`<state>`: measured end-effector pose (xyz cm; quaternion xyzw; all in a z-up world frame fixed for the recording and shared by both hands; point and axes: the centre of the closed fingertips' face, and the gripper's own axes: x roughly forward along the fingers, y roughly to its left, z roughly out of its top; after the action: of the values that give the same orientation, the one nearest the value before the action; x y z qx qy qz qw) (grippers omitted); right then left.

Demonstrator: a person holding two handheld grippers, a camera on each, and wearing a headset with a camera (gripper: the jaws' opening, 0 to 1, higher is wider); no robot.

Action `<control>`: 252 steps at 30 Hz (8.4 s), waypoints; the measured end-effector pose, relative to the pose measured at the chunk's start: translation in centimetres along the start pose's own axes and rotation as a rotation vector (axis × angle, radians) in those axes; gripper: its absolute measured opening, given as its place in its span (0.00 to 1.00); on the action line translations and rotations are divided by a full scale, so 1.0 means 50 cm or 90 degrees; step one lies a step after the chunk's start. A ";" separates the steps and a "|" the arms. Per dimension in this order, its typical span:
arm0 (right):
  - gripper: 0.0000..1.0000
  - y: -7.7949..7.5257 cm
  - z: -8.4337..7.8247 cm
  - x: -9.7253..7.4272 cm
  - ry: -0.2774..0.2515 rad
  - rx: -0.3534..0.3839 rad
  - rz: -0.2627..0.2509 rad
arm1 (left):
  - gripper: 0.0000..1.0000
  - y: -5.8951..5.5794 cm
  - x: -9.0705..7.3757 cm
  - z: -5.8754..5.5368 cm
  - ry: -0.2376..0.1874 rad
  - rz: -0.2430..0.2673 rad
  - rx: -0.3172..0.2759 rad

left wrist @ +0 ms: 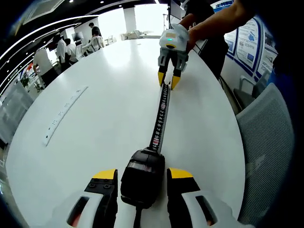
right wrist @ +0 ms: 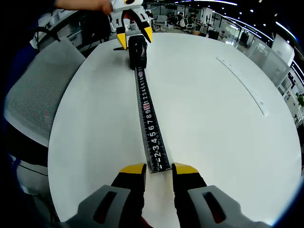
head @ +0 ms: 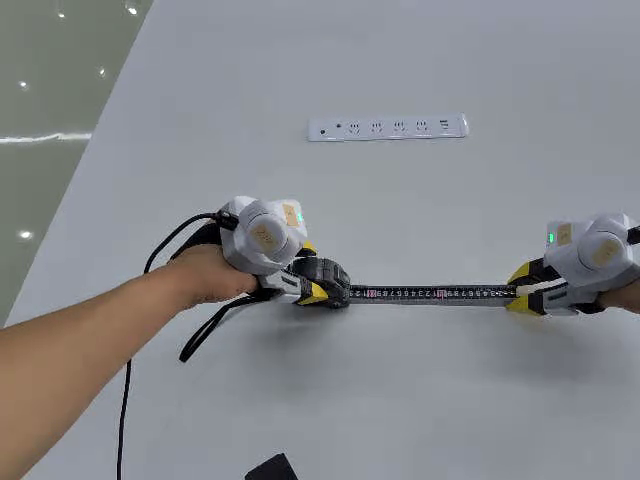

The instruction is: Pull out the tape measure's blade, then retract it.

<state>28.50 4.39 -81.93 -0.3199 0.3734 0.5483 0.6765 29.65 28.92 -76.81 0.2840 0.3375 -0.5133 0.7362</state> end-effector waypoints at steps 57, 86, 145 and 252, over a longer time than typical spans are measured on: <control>0.54 0.086 0.040 -0.184 -0.129 0.200 -0.164 | 0.77 -0.103 -0.212 -0.068 -0.082 0.207 -0.280; 0.81 0.200 0.060 -0.284 -0.167 0.345 -0.187 | 0.90 -0.192 -0.337 -0.136 -0.106 0.289 -0.415; 1.00 0.275 0.053 -0.405 -0.188 0.396 -0.235 | 1.00 -0.230 -0.399 -0.129 -0.133 0.302 -0.444; 0.96 0.119 0.065 -0.206 -0.095 0.249 -0.110 | 0.92 -0.069 -0.170 -0.025 -0.128 0.351 -0.542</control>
<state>21.95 3.12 -71.59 -0.1717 0.3926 0.4275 0.7960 24.05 33.59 -71.09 -0.0128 0.3564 -0.1421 0.9234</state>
